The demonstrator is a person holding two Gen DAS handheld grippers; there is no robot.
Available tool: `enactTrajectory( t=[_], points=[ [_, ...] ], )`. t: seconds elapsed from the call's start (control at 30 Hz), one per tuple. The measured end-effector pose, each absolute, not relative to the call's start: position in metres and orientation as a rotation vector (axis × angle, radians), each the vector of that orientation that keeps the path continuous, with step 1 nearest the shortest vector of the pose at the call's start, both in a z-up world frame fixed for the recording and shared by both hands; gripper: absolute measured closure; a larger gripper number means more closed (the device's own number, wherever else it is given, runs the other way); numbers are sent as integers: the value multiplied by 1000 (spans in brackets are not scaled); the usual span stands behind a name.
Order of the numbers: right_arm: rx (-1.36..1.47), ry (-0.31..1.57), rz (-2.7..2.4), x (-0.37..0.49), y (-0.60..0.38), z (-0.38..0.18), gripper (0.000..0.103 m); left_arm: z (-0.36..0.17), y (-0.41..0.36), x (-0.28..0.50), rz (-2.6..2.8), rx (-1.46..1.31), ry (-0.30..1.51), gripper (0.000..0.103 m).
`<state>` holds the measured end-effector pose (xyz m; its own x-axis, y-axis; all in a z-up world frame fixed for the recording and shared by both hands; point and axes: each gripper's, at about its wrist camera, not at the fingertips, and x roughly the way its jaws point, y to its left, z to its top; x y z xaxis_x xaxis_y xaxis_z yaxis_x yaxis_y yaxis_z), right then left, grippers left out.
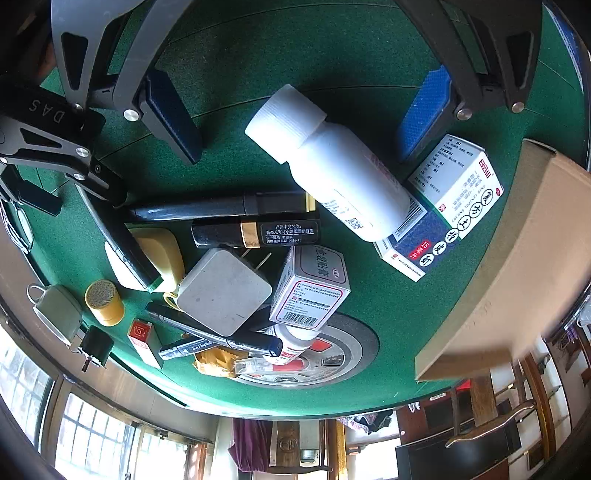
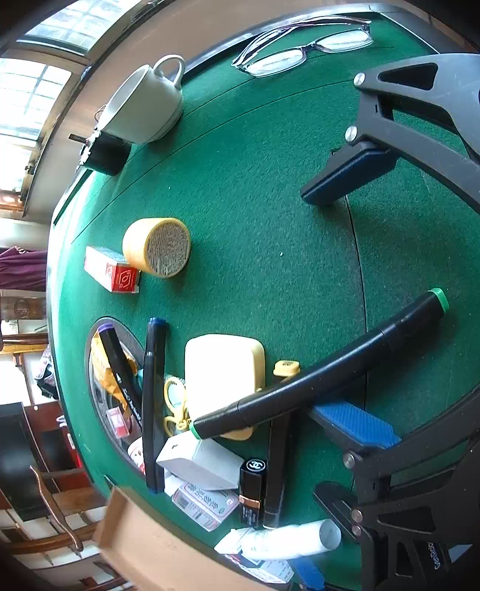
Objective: Organize objects
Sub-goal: 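Grasp the green-capped black marker with the right tool while the left tool grasps the white bottle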
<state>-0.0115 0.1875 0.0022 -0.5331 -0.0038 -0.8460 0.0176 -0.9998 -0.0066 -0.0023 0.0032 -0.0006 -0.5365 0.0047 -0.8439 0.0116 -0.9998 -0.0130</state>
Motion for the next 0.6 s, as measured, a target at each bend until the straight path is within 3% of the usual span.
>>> enactTrajectory(
  t=[0.47,0.6],
  points=[
    [1472,103,-2647,-18,193,1,1,-2,6,-4,-2750,1509,26,0],
    [1423,43,-2639,-10,201,8,1,-2,6,-4,-2749,1511,26,0]
  ],
)
